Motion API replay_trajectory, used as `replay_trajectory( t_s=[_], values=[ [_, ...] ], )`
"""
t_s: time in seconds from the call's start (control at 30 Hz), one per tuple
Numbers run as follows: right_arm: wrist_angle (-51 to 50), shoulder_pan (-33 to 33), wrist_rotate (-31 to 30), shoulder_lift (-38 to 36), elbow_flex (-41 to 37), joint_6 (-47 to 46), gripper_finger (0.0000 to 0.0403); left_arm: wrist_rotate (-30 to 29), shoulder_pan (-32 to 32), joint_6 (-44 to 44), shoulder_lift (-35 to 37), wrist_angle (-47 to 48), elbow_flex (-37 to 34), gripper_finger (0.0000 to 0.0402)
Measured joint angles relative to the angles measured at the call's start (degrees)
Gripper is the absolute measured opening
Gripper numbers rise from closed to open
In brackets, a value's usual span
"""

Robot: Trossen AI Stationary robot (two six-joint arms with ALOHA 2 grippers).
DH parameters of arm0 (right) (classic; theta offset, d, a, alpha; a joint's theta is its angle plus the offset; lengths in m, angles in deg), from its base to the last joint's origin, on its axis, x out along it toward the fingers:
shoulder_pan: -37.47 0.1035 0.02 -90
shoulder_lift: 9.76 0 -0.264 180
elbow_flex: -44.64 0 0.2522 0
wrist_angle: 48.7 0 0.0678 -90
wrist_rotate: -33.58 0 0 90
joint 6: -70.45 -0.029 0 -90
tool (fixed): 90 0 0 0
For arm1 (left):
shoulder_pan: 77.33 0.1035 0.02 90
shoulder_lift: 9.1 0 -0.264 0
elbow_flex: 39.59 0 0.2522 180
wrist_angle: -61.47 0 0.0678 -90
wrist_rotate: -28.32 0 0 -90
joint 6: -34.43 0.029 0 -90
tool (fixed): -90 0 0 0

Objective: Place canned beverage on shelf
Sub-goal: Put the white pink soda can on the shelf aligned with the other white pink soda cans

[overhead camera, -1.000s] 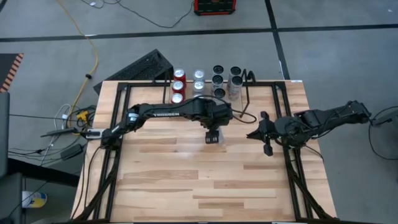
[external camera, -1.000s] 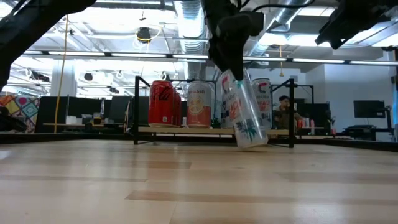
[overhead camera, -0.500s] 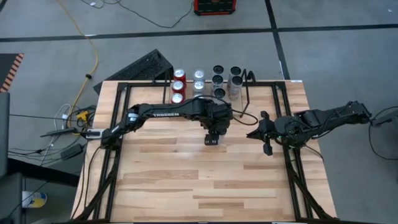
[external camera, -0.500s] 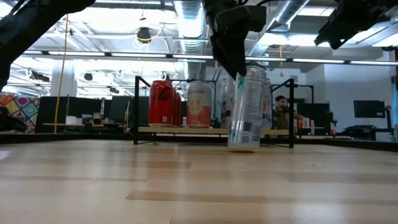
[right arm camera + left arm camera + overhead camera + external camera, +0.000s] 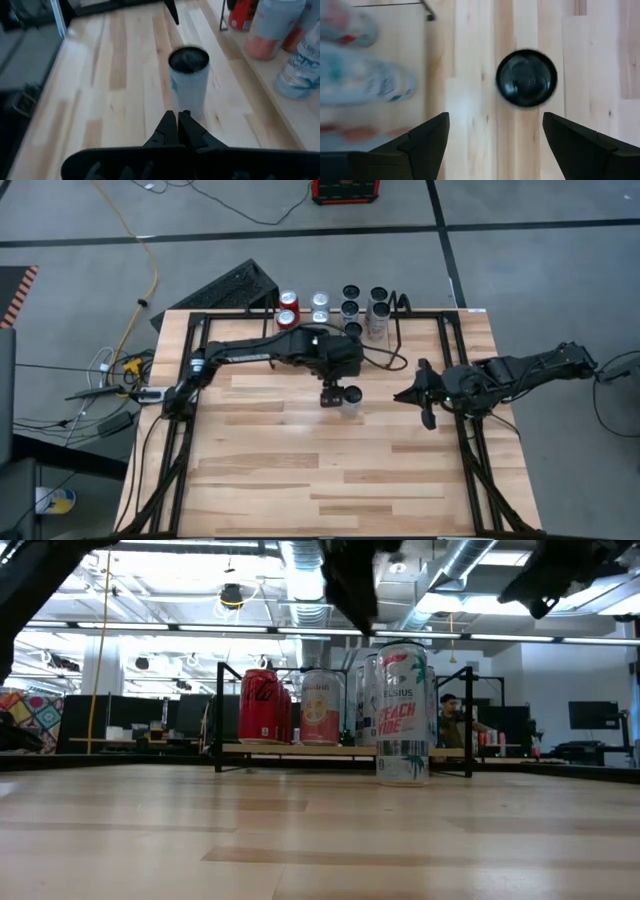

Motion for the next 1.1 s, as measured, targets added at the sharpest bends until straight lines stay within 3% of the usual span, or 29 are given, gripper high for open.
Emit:
replay_trajectory(
  t_s=[0.3,0.47,0.57,0.67,0.93,1.1],
  values=[
    [10.19,-1.14,1.10,3.39,0.04,-8.19,0.0000,-13.27,-0.04,-4.68,10.68,10.46,-0.32,0.0307],
    [10.49,-4.55,5.86,9.48,2.97,-9.13,0.0000,-16.17,0.00,-6.45,21.44,9.28,-9.20,0.0306],
    [10.26,-6.31,6.20,14.24,7.20,-6.79,0.0000,-17.16,-0.05,-8.28,30.73,3.76,-20.92,0.0306],
    [8.50,-8.45,5.90,18.52,11.70,-4.79,0.0000,-17.10,-0.59,-8.71,42.01,-7.06,-36.95,0.0306],
    [-2.35,-12.06,5.90,26.74,20.49,-2.28,0.0000,-11.77,-3.29,-11.41,74.40,-53.44,-81.53,0.0306],
    [-4.50,-12.39,5.95,29.30,23.21,-2.19,0.0002,-9.98,-3.54,-12.80,90.31,-75.12,-101.14,0.0306]
  ],
)
